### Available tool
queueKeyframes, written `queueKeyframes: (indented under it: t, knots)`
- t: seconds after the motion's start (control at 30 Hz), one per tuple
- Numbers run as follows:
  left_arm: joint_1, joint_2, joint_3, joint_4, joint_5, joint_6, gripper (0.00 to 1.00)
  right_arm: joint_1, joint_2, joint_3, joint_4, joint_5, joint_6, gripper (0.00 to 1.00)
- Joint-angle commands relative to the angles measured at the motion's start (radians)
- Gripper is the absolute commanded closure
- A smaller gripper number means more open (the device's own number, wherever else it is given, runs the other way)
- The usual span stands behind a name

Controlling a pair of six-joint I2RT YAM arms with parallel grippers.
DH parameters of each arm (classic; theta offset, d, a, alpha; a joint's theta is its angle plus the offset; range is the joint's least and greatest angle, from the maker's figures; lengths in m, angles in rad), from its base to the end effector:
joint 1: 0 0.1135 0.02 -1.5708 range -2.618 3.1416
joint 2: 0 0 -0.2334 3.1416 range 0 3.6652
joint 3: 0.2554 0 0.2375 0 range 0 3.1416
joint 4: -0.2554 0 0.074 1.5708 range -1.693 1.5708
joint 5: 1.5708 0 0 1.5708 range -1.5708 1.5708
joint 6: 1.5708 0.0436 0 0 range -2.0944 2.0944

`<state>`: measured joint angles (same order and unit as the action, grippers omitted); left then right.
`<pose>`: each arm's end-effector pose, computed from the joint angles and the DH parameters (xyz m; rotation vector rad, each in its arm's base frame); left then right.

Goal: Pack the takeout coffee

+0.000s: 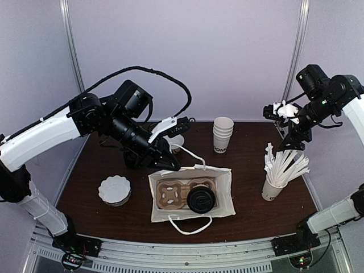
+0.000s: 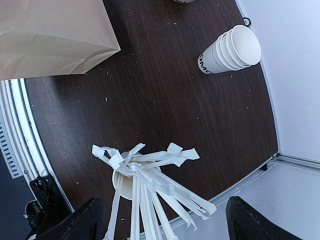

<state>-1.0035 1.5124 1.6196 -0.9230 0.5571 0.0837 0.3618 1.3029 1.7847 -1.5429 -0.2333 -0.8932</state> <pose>0.1442 -0.2692 0.3499 1.5313 1.9873 -1.0776 0.1749 0.0770 0.3966 -1.5838 2.0491 0.1156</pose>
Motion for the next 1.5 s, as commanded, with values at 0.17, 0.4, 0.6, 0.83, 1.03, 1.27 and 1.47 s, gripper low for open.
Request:
queueKeyframes:
  t: [0.17, 0.4, 0.6, 0.83, 1.03, 1.27, 1.47]
  knots:
    - [-0.007, -0.004, 0.015, 0.051, 0.030, 0.007, 1.00, -0.007, -0.050, -0.065, -0.027, -0.005, -0.031, 0.12]
    - [-0.053, -0.034, -0.007, 0.051, 0.040, 0.017, 1.00, -0.007, -0.085, -0.133, -0.031, 0.027, -0.060, 0.13]
    - [-0.063, -0.052, -0.035, 0.050, 0.034, 0.010, 1.00, -0.007, -0.070, -0.126, -0.025, 0.028, -0.059, 0.13]
    - [-0.063, -0.058, -0.037, 0.059, 0.027, 0.029, 1.00, -0.007, -0.067, -0.121, -0.031, 0.025, -0.059, 0.13]
    - [-0.058, -0.023, -0.029, 0.073, -0.114, 0.036, 1.00, -0.007, -0.064, -0.123, -0.044, -0.001, -0.063, 0.13]
    - [-0.001, 0.041, 0.016, 0.076, -0.191, 0.048, 1.00, -0.007, -0.065, -0.132, -0.083, -0.041, -0.070, 0.14]
    - [0.071, 0.083, 0.037, 0.125, -0.191, 0.029, 0.93, -0.009, -0.098, -0.141, -0.107, -0.051, -0.057, 0.18]
